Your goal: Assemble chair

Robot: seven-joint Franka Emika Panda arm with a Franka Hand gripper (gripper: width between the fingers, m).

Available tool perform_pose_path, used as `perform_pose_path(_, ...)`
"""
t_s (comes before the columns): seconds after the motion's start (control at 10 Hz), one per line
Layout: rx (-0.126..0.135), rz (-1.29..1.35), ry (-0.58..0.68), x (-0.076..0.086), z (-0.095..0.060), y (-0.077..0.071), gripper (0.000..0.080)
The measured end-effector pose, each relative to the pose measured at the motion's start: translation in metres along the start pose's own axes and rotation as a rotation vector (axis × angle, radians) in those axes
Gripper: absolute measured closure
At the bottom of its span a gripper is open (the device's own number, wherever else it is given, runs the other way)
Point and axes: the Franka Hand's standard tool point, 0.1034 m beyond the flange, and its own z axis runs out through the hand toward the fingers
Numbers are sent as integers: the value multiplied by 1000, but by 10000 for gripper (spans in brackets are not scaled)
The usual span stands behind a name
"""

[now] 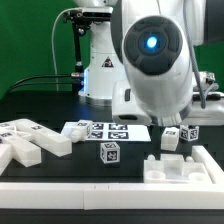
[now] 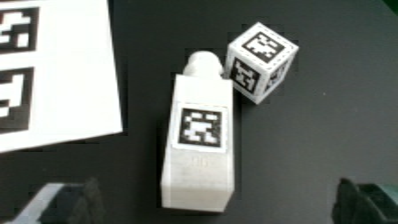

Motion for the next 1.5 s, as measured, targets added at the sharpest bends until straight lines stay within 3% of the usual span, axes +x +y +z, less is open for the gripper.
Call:
perform_pose_path(0.2, -7, -1, -113, -1, 6, 2, 151)
perform_pose_path(0.4, 3, 34, -131, 1, 24, 4, 151)
perform_pose_path(0.7, 2, 41, -123, 4, 28, 3, 151)
perform_pose_path(0.9, -13, 65, -125, 5, 50, 4, 151)
perform_pose_path(1.1, -15, 60, -126, 5, 52, 3, 151)
perform_pose_path(1.4, -16, 58, -126, 5, 52, 3, 522)
perform_pose_path(1.5, -17, 49, -124, 5, 51, 3, 522)
